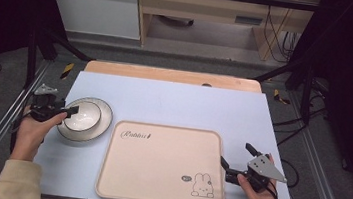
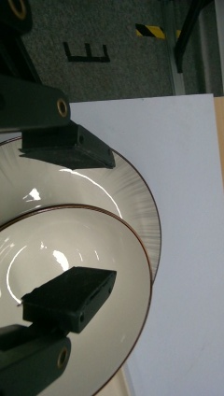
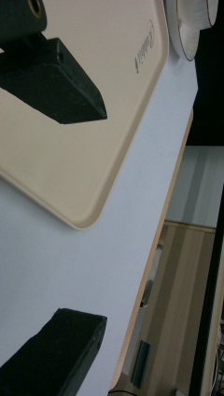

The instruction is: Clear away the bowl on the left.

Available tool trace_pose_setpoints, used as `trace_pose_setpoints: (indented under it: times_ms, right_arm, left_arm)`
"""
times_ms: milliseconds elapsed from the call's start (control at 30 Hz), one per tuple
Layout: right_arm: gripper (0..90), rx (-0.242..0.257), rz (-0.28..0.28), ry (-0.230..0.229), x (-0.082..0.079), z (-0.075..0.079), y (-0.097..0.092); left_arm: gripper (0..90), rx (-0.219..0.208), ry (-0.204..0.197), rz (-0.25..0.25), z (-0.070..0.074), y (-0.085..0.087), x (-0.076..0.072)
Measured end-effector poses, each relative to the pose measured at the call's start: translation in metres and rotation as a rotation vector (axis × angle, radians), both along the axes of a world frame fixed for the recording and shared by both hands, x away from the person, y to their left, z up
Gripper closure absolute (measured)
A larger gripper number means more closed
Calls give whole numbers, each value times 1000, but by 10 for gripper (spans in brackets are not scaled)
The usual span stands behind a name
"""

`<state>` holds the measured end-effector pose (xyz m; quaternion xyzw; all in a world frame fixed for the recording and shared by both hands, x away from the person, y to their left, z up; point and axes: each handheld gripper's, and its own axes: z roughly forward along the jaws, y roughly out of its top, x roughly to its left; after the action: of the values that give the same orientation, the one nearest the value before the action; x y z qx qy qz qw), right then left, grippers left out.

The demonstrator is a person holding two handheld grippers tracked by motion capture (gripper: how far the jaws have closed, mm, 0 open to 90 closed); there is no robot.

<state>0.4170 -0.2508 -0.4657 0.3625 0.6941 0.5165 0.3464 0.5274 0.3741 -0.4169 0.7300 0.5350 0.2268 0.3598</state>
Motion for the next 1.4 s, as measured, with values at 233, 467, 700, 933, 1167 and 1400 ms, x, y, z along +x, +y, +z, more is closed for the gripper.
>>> trace_pose_setpoints:
  times_ms: [233, 467, 700, 933, 1167, 1400]
  right_arm:
    - [35, 0, 3, 2, 0, 0, 0]
    - [35, 0, 5, 8, 0, -1, 1]
    - [36, 1, 7, 14, 1, -1, 1]
    - [36, 3, 8, 20, 1, -1, 1]
    - [36, 7, 13, 19, 1, -1, 1]
    - [36, 12, 14, 23, 0, -1, 1]
  left_arm:
    - [457, 10, 52, 3, -5, 3, 0]
    - [566, 30, 95, 22, -10, 3, 1]
    - [617, 54, 122, 22, -13, -1, 2]
    - [653, 55, 136, 28, -14, 0, 3]
    - [708, 44, 139, 24, -15, 0, 3]
    - [766, 34, 143, 27, -17, -2, 3]
